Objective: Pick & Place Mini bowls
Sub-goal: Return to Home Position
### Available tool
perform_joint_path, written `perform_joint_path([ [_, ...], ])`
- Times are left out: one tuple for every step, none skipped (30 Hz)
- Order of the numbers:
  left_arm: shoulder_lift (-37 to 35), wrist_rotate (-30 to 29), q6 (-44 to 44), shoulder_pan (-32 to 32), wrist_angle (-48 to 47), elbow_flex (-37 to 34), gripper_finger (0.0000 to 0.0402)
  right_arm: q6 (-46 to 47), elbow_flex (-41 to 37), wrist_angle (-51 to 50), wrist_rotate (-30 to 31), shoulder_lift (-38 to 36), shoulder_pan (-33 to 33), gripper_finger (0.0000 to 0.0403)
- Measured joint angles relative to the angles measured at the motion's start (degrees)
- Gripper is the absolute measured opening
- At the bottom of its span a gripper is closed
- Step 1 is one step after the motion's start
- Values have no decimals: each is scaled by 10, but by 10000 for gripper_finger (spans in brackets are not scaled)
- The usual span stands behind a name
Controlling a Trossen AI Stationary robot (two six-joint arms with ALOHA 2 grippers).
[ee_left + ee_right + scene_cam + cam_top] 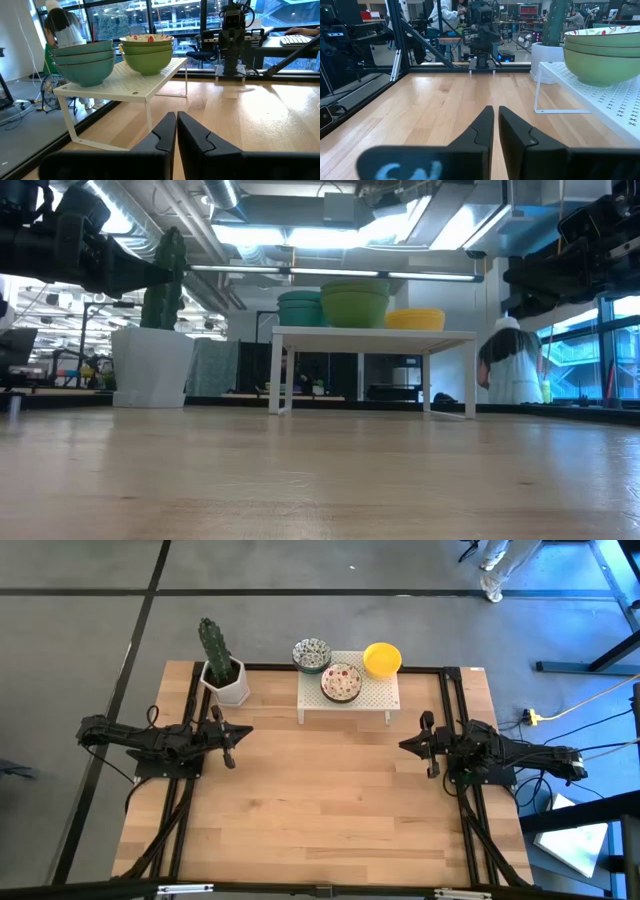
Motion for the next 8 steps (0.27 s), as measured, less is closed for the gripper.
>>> perform_joint_path([
  [0,0,0,0,0,0,11,0,0,0,0,0,0,30],
  [0,0,0,0,0,0,11,0,0,0,0,0,0,30],
  [0,0,0,0,0,0,11,0,0,0,0,0,0,30],
  [0,0,0,0,0,0,12,0,0,0,0,0,0,30],
  [0,0,0,0,0,0,13,0,0,0,0,0,0,30],
  [0,0,0,0,0,0,14,0,0,0,0,0,0,30],
  [0,0,0,0,0,0,15,0,0,0,0,0,0,30],
  [0,0,0,0,0,0,15,0,0,0,0,0,0,30],
])
